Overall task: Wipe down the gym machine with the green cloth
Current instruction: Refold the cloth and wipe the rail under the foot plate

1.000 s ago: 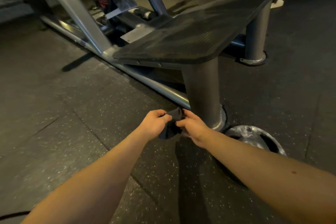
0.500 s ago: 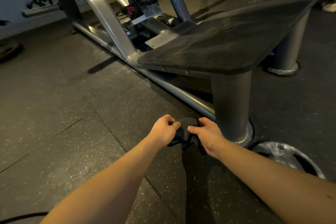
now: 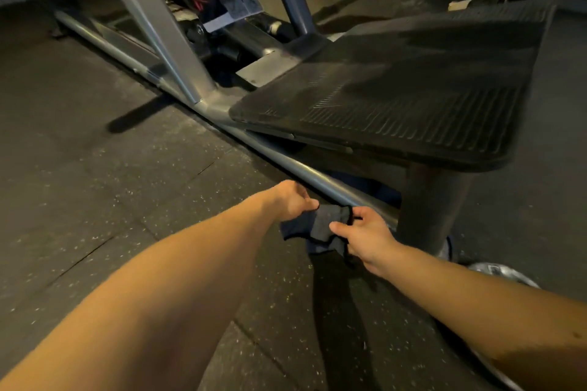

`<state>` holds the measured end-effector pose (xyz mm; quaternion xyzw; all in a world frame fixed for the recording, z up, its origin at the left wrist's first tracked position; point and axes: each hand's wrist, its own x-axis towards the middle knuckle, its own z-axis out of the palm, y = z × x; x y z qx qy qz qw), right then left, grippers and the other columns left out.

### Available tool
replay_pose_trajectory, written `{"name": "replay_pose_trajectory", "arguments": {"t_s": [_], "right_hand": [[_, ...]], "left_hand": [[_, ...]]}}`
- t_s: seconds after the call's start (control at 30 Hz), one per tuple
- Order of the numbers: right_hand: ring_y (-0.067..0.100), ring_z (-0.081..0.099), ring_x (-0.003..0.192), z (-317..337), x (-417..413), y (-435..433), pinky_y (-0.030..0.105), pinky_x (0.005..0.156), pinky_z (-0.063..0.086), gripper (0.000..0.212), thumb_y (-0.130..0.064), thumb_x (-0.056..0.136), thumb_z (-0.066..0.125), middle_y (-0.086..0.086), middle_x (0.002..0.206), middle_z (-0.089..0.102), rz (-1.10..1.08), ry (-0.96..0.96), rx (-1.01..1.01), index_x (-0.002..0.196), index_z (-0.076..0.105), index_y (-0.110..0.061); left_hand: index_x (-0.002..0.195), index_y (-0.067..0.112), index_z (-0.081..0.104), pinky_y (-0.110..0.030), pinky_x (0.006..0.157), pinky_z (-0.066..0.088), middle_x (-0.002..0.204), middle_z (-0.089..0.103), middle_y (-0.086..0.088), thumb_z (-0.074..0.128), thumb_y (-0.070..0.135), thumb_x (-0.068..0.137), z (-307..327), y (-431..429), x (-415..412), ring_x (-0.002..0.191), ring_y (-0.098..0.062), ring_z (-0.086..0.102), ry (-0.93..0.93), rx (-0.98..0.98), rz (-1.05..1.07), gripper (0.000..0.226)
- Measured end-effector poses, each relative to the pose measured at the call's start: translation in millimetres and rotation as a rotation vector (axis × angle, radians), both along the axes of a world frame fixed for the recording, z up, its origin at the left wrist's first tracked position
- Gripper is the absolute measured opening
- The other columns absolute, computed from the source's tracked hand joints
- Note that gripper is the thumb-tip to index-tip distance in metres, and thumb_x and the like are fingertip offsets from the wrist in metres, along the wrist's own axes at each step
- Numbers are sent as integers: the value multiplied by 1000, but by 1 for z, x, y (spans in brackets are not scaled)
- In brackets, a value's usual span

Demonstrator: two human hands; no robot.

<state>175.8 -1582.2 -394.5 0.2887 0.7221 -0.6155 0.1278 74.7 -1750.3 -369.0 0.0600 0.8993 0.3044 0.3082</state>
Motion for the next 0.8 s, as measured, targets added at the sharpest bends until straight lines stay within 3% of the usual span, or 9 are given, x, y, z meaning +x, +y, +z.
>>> {"name": "replay_pose_trajectory", "arguments": {"t_s": [0.07,0.13,0.23,0.33,0.43,0.5,0.63,0.73,0.8], "right_hand": [[22,66,98,11,-16,-21,41,86,58,41,-25,83,84,5,107,66,-73,-20,145,111,54,-24],[23,61,96,27,-30,-44,36,78,51,41,-26,83,84,4,105,60,-115,-40,241,108,51,-20],[22,57,91,48,-54,-76,33,75,46,29,-23,88,79,7,102,60,-80,-47,272,103,54,-17],[22,59,87,61,-78,-106,32,71,49,23,-28,94,71,9,105,67,14,-141,187,111,65,-14],[20,58,103,59,-92,-126,40,91,54,29,-27,95,68,2,116,65,135,-162,118,123,67,-19],[18,56,109,57,-102,-140,39,91,53,39,-26,95,70,0,127,63,221,-138,86,133,63,-24],[22,61,115,48,-121,-176,42,91,60,56,-17,91,75,1,137,58,336,-88,-11,142,53,-25],[27,62,118,41,-140,-204,48,93,59,57,-8,89,76,6,138,59,332,-64,-165,139,52,-23],[25,66,111,35,-151,-221,48,92,59,47,-9,87,79,6,130,63,335,-40,-191,126,57,-25]], "left_hand": [[120,18,67,-36,90,46,111,62,1,64,46,98,10,-14,-13,102,-18,58,-33,38,-2,36],[111,19,66,-38,91,50,110,64,0,70,47,93,17,-31,-21,101,-19,60,-98,103,33,33],[93,20,63,-34,73,50,93,62,0,76,26,88,27,-61,-33,86,-16,57,-153,159,62,15],[84,19,64,-38,82,53,91,65,-5,73,8,84,34,-89,-47,89,-23,60,-165,182,114,14],[79,17,61,-30,64,51,82,62,-7,68,-1,85,33,-108,-55,75,-22,58,-163,213,173,20],[79,17,59,-27,59,48,81,60,-7,66,0,86,32,-123,-58,72,-20,56,-127,223,201,21],[85,17,65,-31,71,50,85,64,-6,65,-1,85,27,-167,-59,80,-20,58,-139,268,308,17],[90,8,71,-20,62,49,82,65,-7,59,-9,85,29,-198,-64,73,-16,58,-143,330,431,21],[100,-1,75,-16,55,48,82,66,-8,56,-9,88,36,-212,-69,69,-14,58,-136,354,520,24]]}}
